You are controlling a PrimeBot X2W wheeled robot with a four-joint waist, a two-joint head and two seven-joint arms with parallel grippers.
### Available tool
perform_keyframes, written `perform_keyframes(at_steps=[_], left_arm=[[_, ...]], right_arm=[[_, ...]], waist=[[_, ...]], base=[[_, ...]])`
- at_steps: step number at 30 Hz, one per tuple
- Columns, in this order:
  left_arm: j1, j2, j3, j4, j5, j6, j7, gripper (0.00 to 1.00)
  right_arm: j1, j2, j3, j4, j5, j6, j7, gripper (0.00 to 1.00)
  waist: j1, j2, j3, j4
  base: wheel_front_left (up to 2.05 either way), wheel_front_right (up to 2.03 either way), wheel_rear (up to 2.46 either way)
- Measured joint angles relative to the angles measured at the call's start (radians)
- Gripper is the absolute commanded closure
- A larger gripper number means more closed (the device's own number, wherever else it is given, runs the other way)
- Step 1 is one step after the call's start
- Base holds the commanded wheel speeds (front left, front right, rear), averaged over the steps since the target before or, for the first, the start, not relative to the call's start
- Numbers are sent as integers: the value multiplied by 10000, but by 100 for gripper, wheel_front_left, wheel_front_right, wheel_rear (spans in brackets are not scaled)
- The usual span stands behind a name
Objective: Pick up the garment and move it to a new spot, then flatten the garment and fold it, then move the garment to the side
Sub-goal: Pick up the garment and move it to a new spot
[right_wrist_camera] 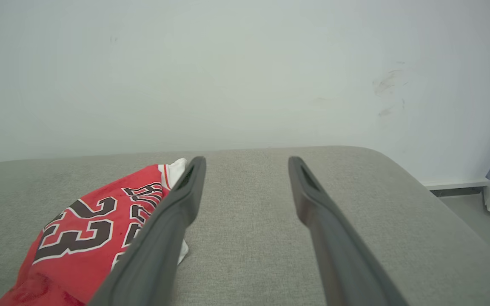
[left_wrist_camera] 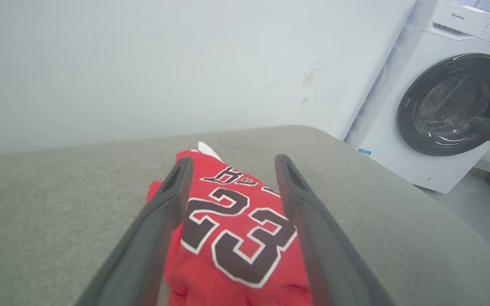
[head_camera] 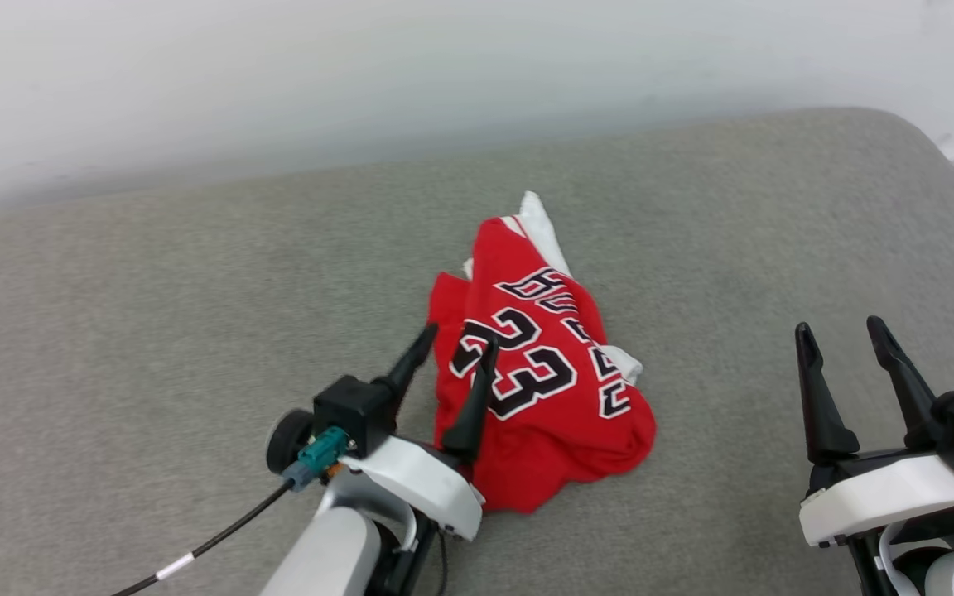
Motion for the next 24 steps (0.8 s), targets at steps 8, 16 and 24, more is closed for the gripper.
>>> perform_keyframes(at_steps=[8, 16, 24], left_arm=[[-174, 679, 686, -545, 853, 1143, -506, 0], [1186, 1546, 1361, -982, 869, 1728, -460, 0], [1896, 1758, 1409, -1557, 748, 1931, -284, 0]], right_arm=[[311, 4, -380, -219, -138, 0, 330, 0], [972, 4, -529, -384, -86, 0, 717, 0], [1377, 4, -226, -639, -109, 0, 945, 0]], waist=[[0, 0, -595, 738], [-1, 0, -1195, 940], [0, 0, -1335, 891]], base=[[0, 0, 0], [0, 0, 0], [0, 0, 0]])
